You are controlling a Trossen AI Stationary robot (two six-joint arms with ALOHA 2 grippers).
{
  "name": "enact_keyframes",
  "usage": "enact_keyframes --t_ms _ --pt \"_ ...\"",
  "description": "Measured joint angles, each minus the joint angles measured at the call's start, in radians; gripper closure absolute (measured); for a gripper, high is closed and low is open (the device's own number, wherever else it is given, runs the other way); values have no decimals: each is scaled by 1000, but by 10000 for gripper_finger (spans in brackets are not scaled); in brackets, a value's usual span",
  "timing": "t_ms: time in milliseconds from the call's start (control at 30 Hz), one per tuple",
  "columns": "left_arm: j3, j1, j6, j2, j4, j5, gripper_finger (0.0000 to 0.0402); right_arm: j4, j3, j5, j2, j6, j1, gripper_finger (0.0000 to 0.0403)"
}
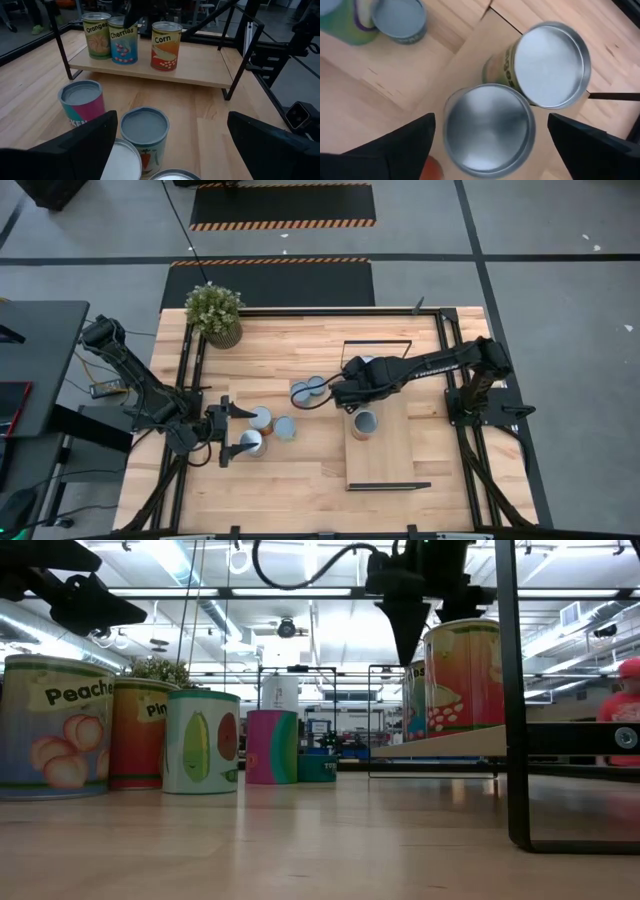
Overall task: Pick and place cans onto a shelf
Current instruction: Adjust the cans on the shelf
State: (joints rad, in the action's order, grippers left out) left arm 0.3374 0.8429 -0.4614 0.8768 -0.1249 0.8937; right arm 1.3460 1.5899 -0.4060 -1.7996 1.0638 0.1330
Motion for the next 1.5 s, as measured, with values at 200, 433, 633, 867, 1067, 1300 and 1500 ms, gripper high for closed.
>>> enact_keyframes --t_ms 200,433,633,867,1067,1300,1500 --pt "0 0 0 0 2 0 17 -2 -25 4 0 0 -11 4" --pt "0 0 0 0 2 0 17 40 -26 6 0 -4 -16 3" --pt "0 0 0 0 2 0 17 113 -26 -18 0 0 -18 4" --pt "0 0 -1 0 2 0 17 180 -26 -24 0 -12 -18 4" --pt "0 0 -1 0 2 0 17 226 -26 -55 0 -9 -18 3" --pt "0 0 0 0 2 0 17 227 -24 -67 0 -79 -27 5" --pt "0 0 -1 0 2 0 17 225 0 -105 3 -233 36 5"
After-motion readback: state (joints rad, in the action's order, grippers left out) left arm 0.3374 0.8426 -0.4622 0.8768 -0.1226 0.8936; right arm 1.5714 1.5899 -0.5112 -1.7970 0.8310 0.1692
